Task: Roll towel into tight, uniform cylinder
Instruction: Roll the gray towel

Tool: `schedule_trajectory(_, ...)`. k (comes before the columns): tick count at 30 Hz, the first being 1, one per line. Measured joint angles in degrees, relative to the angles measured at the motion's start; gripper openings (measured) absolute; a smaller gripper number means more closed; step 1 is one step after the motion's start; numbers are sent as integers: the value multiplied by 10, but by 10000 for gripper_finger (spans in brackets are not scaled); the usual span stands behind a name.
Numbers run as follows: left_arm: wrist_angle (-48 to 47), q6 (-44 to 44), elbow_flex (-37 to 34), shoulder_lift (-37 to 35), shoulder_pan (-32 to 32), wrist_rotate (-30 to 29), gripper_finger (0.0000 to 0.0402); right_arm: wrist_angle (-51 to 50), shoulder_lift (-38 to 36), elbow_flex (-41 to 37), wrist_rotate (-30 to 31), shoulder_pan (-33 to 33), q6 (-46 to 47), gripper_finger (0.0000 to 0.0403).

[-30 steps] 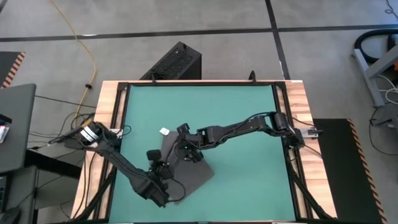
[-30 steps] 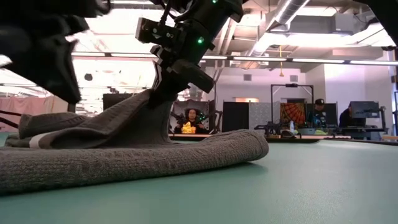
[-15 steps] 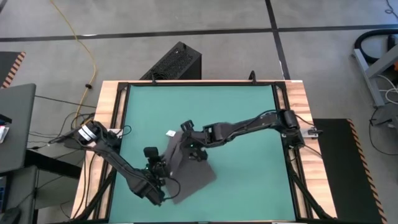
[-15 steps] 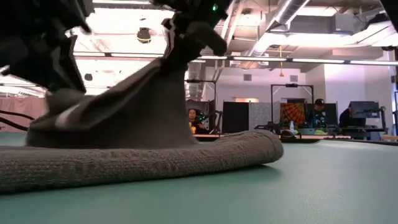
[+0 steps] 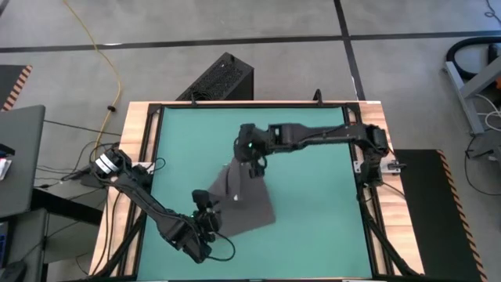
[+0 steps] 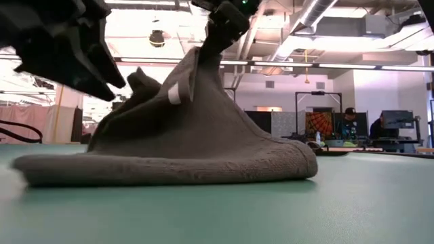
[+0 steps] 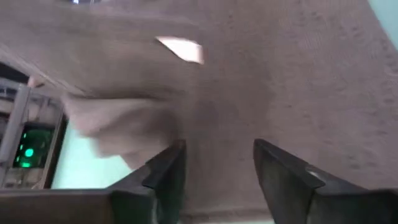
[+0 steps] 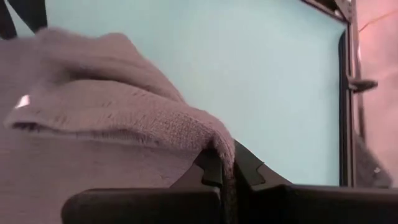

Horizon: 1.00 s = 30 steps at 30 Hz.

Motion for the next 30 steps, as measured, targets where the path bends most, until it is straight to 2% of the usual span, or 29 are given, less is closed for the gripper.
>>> schedule_trajectory(4, 23, 2, -32, 0, 8, -33, 224, -9, -11, 0, -13, -9, 3, 20)
schedule_trajectory(7, 43, 1, -54, 1, 24, -64, 237, 1, -15, 0, -18, -9, 3, 20)
schedule_trajectory(13, 90, 20, -76, 1, 68, -89, 241, 8, -12, 0, -20, -8, 3, 20)
schedule_trajectory(17, 152, 64, -94, 8, 93, -37, 241, 20, -11, 0, -20, -9, 3, 20)
schedule_trajectory(20, 157, 52, -97, 17, 103, -13, 241, 18, -13, 0, -20, -9, 3, 20)
schedule_trajectory(26, 164, 37, -97, 17, 103, -92, 241, 21, -14, 0, -20, -7, 6, 20)
schedule_trajectory(30, 165, 50, -97, 28, 114, -87, 241, 23, -14, 0, -21, -2, 7, 20)
